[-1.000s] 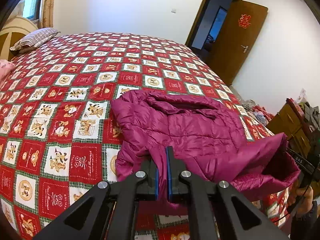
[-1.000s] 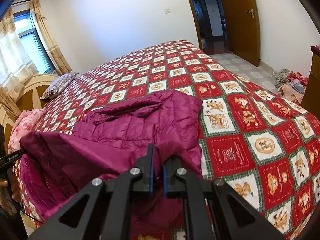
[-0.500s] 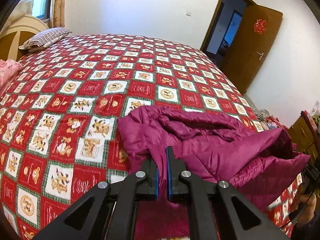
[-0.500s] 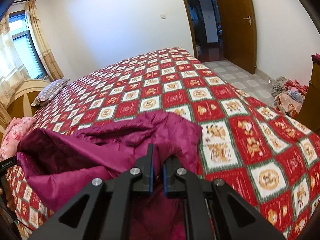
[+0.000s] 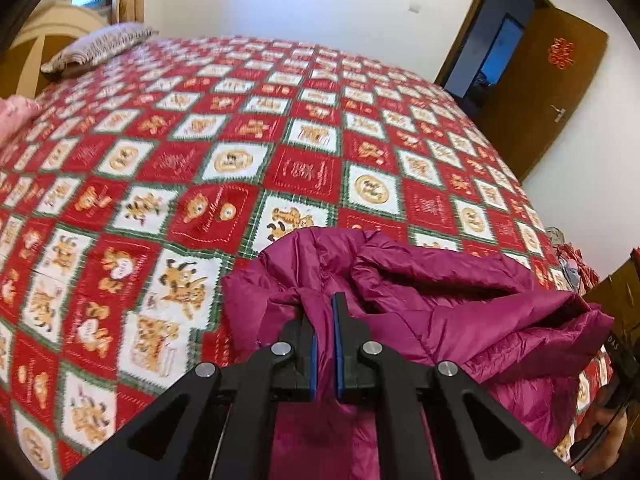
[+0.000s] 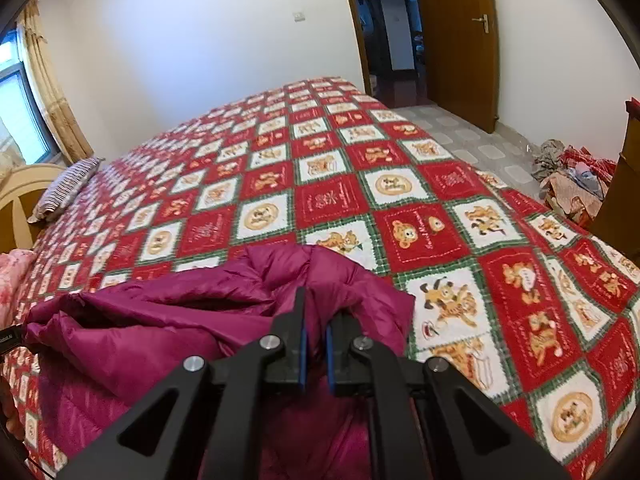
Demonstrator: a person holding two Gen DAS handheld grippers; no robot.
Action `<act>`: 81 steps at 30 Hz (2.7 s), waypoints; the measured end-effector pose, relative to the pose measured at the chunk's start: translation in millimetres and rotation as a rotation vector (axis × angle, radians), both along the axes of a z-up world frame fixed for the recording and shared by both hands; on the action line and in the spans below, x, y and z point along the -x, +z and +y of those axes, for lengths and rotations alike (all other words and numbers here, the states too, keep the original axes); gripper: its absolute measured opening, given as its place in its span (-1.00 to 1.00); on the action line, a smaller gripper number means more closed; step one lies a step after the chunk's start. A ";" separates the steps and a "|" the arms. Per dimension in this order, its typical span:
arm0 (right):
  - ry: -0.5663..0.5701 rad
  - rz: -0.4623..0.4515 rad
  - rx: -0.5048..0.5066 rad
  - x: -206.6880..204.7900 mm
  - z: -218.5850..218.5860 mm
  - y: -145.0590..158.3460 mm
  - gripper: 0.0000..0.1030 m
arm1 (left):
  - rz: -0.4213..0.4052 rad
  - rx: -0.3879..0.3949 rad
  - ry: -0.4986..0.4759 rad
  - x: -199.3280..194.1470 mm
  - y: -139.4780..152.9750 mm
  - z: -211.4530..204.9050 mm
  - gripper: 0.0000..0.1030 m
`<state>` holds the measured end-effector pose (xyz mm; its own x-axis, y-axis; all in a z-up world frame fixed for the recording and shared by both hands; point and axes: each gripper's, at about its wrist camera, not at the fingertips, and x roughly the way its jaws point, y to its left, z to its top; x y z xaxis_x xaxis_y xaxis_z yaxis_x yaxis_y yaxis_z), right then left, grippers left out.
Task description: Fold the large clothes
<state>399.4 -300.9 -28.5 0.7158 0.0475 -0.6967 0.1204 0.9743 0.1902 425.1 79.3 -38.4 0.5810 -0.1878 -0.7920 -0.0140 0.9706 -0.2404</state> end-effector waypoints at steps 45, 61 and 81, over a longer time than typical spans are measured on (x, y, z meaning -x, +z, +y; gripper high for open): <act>0.118 -0.047 0.028 9.8 -3.2 17.7 -0.35 | -0.080 -0.062 -0.138 -14.2 0.3 -36.5 0.17; -0.163 0.029 -0.104 -38.8 -61.4 -69.3 -1.00 | -0.088 -0.024 0.026 -40.5 -87.5 -18.9 0.23; 0.106 0.044 0.038 -67.9 71.5 -66.1 -1.00 | -0.081 -0.141 0.019 -44.6 -90.0 -33.6 0.30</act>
